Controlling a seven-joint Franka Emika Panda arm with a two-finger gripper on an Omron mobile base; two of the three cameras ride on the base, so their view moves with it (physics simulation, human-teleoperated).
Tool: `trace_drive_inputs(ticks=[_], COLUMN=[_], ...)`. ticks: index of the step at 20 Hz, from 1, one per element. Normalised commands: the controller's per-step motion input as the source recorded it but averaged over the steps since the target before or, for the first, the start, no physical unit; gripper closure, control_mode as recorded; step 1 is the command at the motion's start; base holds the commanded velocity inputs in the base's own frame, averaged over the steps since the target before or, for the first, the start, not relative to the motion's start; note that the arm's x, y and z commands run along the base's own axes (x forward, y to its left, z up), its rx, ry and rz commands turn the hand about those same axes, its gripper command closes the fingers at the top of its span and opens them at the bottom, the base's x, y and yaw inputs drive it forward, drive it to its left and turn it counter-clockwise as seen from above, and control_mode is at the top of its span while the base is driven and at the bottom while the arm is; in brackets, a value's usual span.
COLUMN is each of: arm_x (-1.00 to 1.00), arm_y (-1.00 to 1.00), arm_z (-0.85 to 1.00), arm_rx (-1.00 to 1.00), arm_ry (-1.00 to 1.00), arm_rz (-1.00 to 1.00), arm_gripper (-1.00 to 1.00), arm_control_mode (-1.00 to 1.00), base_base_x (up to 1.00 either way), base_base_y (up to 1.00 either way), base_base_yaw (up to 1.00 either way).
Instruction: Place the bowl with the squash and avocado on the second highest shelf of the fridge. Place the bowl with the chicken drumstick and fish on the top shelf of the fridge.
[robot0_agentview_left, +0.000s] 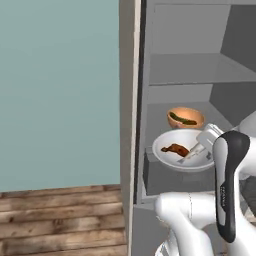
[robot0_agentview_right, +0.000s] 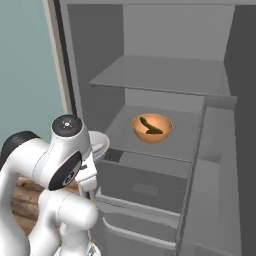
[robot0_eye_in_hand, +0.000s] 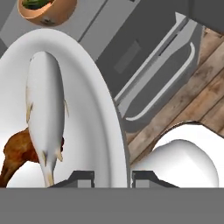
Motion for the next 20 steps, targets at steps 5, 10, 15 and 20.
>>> trace_drive_inputs(ticks=[5, 10, 15, 20], arm_x=[0.00, -0.25, -0.38, 0.22], arm_y=[0.00, 0.00, 0.08, 0.33], arm_z=[0.00, 0.19, 0.92, 1.00], arm_rx=[0.00, 0.03, 0.10, 0.04], arm_ry=[0.00, -0.08, -0.24, -0.14], arm_rz=[0.00, -0.05, -0.15, -0.25], arm_gripper=[1.00, 1.00, 1.00, 1.00], arm_control_mode=[1.00, -1.00, -1.00, -1.00], base_base_x=[0.52, 0.00, 0.00, 0.00], base_base_y=[-0.70, -0.04, 0.00, 0.00], base_base_yaw=[-0.29, -0.09, 0.00, 0.00])
